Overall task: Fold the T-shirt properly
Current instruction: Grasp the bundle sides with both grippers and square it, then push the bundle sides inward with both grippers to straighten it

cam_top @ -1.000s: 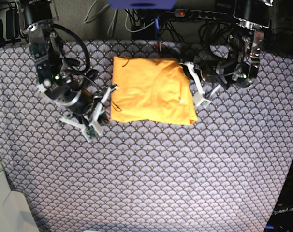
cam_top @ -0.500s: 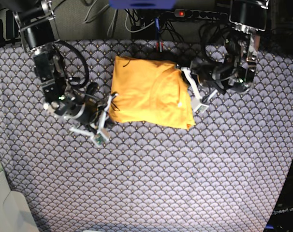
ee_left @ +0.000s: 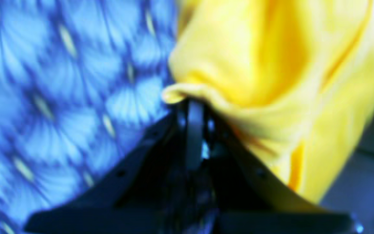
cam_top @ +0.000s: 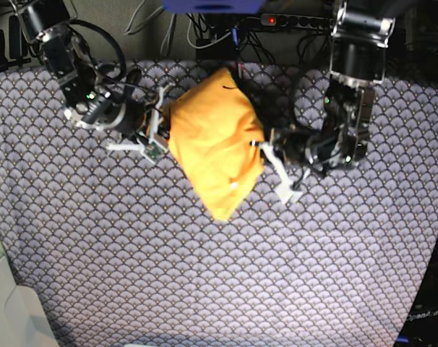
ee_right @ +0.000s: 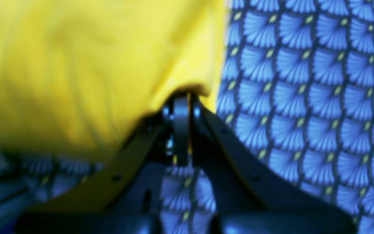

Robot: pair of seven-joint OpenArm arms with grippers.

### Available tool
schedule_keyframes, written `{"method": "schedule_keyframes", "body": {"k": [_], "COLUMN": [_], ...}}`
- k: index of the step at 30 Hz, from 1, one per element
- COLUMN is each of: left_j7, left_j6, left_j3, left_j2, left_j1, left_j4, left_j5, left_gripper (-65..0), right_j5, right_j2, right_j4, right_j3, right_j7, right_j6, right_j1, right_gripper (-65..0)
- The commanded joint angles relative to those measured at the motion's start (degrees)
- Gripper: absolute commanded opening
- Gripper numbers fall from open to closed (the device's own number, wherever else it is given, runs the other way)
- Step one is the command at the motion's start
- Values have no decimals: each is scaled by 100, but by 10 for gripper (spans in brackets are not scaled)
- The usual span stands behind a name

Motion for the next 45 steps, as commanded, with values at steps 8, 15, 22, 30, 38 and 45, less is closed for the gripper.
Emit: {"method": "schedule_keyframes", "body": {"k": [8,15,22,30,38,45], "left_j7": [-184,501,466,18,-307,-888], "left_j6": [111,111,111,155,498,542], "left_j3": [-976,-1662,-1794,-1759,-1750,-1354], "left_j2": [286,-232,-267,524,928,1069], "left_j1": [-847,-135,982,727,182,-267], "left_j4": [-198,637,1358,1068,470,-163], "left_j5": [213,257,265,318,898,890], "left_gripper": [-650,-650,-650,-650,-650,-650], "right_j5": [82,82,82,82,82,91], "right_j2": [320,302,249,-76,-269,-296], "right_j4": [358,367,332,314,332,613], "right_j3": [136,1111,1138,988,663,663], "right_j7": [125,142,292,274,283,292], "right_j6": [73,73,73,81,81,81], "right_j1": [-507,-683,-287,-305,-613,-1131], "right_gripper": [-650,-650,-650,-650,-650,-650]}}
